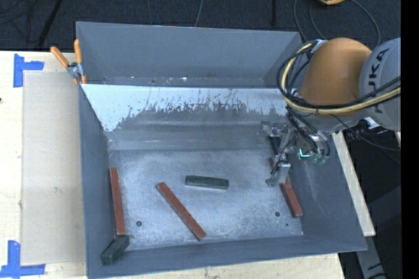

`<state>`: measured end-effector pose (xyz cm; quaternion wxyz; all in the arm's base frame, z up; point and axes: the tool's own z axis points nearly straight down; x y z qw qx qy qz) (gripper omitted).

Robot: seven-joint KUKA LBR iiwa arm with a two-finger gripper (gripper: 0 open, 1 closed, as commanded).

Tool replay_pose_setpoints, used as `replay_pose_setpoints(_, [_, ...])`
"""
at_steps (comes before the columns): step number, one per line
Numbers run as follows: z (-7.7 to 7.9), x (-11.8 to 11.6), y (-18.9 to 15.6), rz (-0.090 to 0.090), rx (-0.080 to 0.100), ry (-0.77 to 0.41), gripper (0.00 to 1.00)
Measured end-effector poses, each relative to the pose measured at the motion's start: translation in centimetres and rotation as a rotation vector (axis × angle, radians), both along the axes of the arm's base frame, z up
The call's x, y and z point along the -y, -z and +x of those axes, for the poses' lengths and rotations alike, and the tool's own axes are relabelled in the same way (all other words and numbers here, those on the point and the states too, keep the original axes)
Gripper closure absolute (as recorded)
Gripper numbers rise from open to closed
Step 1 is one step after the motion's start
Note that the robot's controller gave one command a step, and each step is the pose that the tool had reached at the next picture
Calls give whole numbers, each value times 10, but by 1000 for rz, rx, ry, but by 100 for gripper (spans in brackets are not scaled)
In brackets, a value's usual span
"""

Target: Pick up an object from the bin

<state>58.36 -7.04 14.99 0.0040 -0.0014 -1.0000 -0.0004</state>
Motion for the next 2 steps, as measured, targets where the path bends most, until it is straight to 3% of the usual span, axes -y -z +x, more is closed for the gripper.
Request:
replay_pose_setpoints(1, [2,0,-4,-1,7,-1,0])
replay_pose_setpoints(2, [-3,-18,13,-4,14,-59,0])
